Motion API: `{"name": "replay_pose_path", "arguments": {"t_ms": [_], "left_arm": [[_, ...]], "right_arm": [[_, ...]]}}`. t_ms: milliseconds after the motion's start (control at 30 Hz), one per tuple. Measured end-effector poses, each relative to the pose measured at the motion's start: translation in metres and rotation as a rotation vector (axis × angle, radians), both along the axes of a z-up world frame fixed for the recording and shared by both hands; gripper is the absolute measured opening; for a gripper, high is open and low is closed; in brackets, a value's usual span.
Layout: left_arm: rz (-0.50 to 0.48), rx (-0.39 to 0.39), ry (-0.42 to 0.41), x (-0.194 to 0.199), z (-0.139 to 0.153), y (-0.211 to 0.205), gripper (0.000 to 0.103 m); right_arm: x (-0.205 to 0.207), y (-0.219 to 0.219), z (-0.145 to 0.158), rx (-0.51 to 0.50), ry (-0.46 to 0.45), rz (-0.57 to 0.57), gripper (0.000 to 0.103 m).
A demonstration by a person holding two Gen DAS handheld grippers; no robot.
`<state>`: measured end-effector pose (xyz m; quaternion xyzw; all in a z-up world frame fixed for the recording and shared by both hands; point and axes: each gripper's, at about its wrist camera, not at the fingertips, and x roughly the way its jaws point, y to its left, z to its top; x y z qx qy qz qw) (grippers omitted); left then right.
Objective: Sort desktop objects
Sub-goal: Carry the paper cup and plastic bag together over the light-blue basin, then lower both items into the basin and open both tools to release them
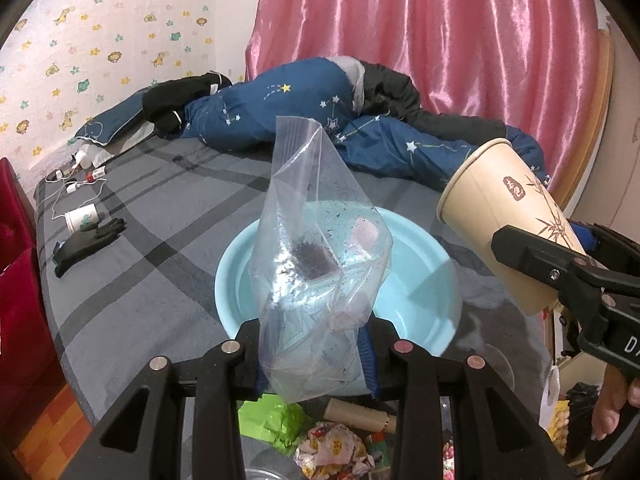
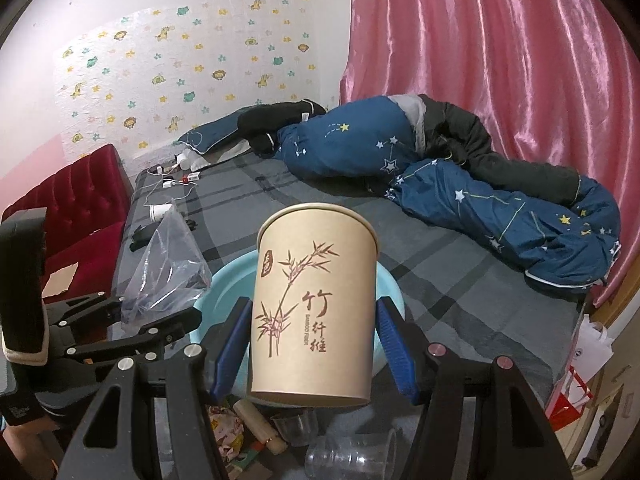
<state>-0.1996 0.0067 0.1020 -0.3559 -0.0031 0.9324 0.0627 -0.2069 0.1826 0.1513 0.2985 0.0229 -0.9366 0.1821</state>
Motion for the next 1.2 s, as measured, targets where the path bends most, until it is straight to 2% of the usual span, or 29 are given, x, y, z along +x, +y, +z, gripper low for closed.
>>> {"name": "replay_pose_path", "arguments": {"t_ms": [200,700,1200], "left_arm": [[0.007,-0.010,-0.031,-0.019,-0.008,0.001,0.038],[0.013,-0.023,-0.174,-0.070,-0.041,0.004,0.038],[0.011,-0.028,-0.276,-0.095,-0.068,0.014,0.038]], "right_arm": [[-0.024,-0.006,-0.010,0.007,-0.032,0.003,0.066],[-0.085,-0.017,-0.043,0.012,-0.150,-0.008,0.066],[-0.116,-0.023,-0.075,-0.012,-0.254,-0.018,0.066]]}}
